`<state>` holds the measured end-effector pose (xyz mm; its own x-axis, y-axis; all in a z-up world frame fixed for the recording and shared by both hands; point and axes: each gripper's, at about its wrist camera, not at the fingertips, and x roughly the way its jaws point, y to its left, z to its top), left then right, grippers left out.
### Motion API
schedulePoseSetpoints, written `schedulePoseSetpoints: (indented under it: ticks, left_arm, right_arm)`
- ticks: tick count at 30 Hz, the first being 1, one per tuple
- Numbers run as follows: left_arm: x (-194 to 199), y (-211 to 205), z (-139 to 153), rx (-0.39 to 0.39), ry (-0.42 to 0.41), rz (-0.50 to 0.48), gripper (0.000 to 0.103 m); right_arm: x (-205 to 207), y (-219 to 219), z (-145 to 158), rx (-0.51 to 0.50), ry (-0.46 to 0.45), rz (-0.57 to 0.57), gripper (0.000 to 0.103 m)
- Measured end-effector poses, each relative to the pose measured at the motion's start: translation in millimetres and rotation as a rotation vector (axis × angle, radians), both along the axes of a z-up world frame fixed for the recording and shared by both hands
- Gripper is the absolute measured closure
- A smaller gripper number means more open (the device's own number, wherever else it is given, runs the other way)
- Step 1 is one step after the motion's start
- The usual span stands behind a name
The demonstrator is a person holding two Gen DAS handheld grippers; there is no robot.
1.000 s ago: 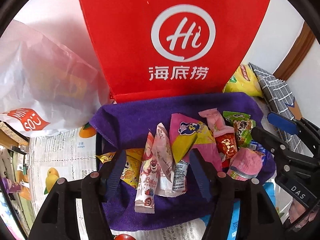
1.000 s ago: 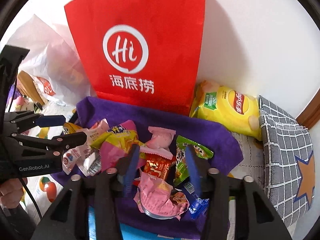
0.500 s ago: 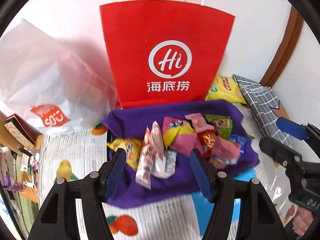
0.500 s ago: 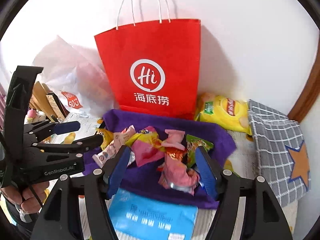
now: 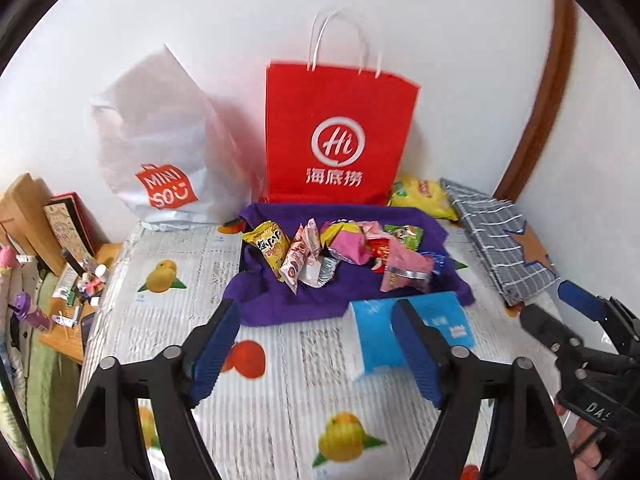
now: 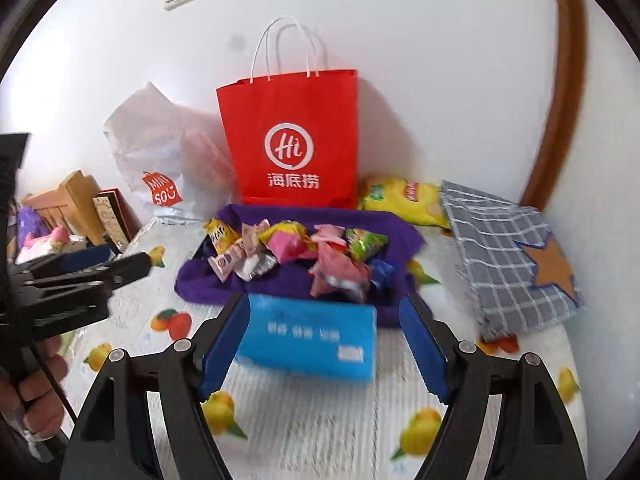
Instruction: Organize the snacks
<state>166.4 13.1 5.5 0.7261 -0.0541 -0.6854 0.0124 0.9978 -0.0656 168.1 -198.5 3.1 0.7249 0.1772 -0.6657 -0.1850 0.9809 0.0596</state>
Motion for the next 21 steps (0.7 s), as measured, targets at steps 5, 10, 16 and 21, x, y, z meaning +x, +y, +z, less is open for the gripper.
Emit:
schedulePoseSetpoints:
  ticks: [5,10,16,21]
  left_arm:
    - [-57.4,-14.6,10.1,0.044,-0.089,-0.005,0.019]
    - [-102.4,-25.6,16.1,0.047,-0.145,-0.009,0.013]
    - [-139.3,-28.9,17.0,0.051,-0.183,0.022,0.012]
    - [-161.7,-30.1,16.9,0.032,-0.200,0.014,0.012]
  right_arm:
    - [-51.1,-2.1,1.1,-0.022,-0.056,0.001,0.012]
    - [-89.0,-12.9,1.7,0.008,-0.070,-0.032,0.003]
    - [-130.8,-29.1,4.3,0.021,-0.109,-0.077,0.000]
    - [-155.1,-33.7,6.3,0.029,-0.135,-0.073,0.000]
